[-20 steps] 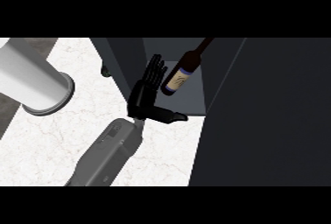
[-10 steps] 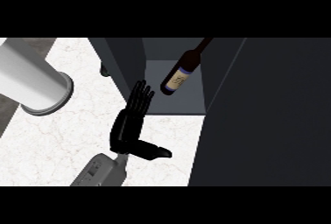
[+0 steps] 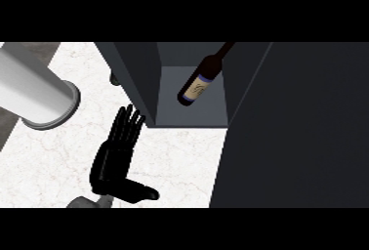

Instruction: Pick up the wine, place it into the cabinet and close the cabinet

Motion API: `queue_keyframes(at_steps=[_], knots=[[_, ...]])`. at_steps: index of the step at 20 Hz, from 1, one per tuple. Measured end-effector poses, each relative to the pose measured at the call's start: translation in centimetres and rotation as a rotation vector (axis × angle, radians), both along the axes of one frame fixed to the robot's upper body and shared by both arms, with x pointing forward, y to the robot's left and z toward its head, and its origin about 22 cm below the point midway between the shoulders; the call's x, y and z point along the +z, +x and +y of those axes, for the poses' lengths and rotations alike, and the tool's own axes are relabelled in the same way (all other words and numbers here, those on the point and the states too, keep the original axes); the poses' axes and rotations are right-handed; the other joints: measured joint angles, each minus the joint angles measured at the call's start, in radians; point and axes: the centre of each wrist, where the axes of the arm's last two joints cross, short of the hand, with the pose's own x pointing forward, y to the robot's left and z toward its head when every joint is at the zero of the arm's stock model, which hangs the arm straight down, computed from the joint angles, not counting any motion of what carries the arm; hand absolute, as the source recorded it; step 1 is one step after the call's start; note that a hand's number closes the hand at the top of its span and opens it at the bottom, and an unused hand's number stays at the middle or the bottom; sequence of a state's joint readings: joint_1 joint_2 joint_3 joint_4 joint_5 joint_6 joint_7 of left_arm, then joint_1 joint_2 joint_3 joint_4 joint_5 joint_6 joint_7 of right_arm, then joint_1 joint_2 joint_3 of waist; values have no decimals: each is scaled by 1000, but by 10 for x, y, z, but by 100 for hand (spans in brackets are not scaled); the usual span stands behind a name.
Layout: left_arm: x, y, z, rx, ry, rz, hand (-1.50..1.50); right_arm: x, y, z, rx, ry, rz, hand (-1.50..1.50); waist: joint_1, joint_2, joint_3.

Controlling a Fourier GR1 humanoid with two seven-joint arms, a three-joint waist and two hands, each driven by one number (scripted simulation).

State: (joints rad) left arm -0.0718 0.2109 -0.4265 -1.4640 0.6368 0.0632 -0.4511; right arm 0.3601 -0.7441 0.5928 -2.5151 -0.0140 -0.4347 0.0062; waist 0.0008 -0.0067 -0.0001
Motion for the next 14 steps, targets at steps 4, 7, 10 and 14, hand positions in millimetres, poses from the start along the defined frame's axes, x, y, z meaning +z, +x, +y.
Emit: queue_keyframes(at_steps=[4, 7, 10, 14], knots=[[0, -8, 28, 29, 14, -23, -150, -4, -6, 3, 126, -37, 54, 150, 2, 0, 0], [4, -11, 43, 49, 24, -37, -150, -6, -11, 6, 235, -58, 78, 150, 0, 0, 0], [8, -13, 66, 76, 41, -49, -150, -7, -14, 7, 302, -68, 90, 150, -2, 1, -1], [15, -17, 98, 102, 57, -56, -150, -7, -16, 10, 338, -68, 114, 150, 0, 0, -3]])
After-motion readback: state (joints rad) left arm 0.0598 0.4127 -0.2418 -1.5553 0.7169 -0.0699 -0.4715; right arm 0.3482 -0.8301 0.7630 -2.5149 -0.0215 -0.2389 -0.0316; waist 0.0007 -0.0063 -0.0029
